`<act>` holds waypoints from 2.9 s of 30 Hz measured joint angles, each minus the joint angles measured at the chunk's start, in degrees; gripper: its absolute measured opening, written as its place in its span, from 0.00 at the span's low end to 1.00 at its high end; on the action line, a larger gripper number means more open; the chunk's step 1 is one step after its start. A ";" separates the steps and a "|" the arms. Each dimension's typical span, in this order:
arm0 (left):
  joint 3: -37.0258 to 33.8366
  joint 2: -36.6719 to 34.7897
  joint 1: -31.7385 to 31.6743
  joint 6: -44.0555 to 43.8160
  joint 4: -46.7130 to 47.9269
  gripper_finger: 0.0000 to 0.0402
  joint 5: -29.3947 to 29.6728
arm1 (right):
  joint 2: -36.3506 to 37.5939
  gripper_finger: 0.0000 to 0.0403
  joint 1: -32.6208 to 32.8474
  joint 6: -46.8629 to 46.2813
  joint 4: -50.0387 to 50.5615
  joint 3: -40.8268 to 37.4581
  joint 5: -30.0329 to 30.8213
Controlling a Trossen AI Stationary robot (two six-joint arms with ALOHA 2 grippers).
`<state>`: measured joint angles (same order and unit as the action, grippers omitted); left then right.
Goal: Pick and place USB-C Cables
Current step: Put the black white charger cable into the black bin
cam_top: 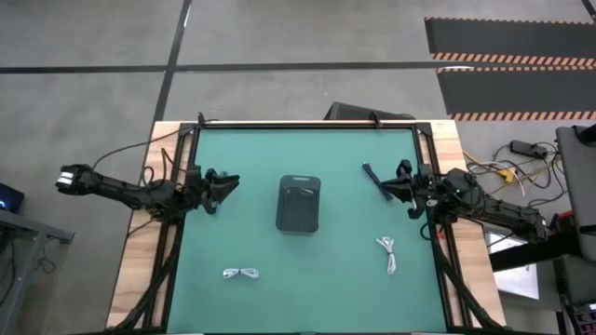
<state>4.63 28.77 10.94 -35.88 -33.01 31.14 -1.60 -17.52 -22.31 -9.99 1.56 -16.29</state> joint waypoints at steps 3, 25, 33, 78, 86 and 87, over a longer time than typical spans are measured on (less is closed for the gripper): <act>0.44 2.61 0.00 -2.02 0.89 0.36 4.41 | 0.00 0.07 0.00 0.00 -2.87 0.00 0.00; 22.62 20.19 -14.22 -30.82 70.88 0.36 -0.16 | -0.01 0.07 0.00 -0.10 -8.78 0.04 2.78; 26.32 32.18 -22.11 -26.03 76.65 0.36 -9.94 | -0.01 0.07 -0.02 -0.11 -8.78 0.04 2.86; 30.50 50.72 -28.98 -18.85 82.62 0.17 -13.97 | 0.00 0.07 -0.02 0.00 -8.96 0.04 2.86; 30.46 50.75 -28.98 -18.87 82.99 0.04 -13.17 | -0.01 0.07 -0.02 0.46 -8.95 0.04 2.86; 30.46 50.75 -28.98 -18.86 82.97 0.04 -13.13 | 0.01 0.07 -0.02 0.46 -8.95 0.04 2.86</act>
<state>35.09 79.53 -18.04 -54.74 49.96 18.01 -1.58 -17.54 -21.85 -18.94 1.61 -13.43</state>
